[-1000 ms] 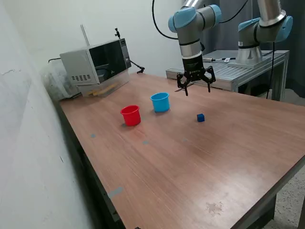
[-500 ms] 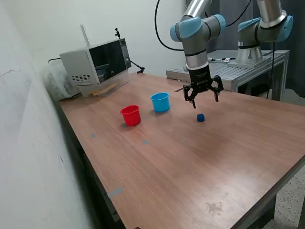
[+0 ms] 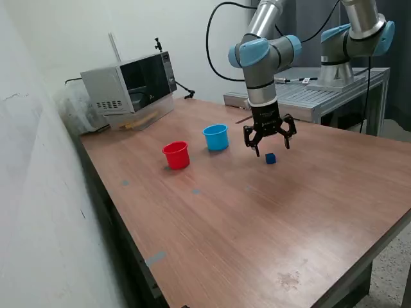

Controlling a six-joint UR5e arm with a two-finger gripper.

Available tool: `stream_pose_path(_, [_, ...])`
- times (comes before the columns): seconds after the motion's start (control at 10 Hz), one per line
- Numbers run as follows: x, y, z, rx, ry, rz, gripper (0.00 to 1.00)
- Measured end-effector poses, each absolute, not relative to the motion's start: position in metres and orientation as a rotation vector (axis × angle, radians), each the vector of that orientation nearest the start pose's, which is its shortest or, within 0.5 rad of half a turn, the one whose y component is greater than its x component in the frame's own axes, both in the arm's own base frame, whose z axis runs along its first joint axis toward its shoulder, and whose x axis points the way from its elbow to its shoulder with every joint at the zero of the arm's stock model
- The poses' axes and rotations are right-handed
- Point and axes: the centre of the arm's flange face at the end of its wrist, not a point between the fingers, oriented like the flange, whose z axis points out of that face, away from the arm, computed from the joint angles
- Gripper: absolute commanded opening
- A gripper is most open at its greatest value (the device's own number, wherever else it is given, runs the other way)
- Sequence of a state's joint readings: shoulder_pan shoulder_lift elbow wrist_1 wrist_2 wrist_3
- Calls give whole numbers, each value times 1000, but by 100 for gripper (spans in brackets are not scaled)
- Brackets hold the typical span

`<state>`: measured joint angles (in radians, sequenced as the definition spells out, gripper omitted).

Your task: Place red objects in the red bin, and blue objects in the blue bin.

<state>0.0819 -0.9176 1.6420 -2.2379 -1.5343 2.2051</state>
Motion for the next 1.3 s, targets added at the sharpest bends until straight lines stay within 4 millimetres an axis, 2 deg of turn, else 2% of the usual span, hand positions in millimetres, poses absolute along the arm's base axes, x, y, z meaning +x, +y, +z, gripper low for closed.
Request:
stream_pose_path(0.3, [-623, -181, 123, -3018, 875, -130, 100])
stream_pose_path(0.6, [-627, -162, 121, -3006, 918, -124, 100])
stream_pose_path(1.1, [-629, -159, 112, -2999, 926, -138, 100])
stream_pose_path(1.2, [-629, -161, 112, -3000, 921, -139, 0])
stream_pose_path(1.3, [-628, -163, 111, -3001, 917, -141, 0])
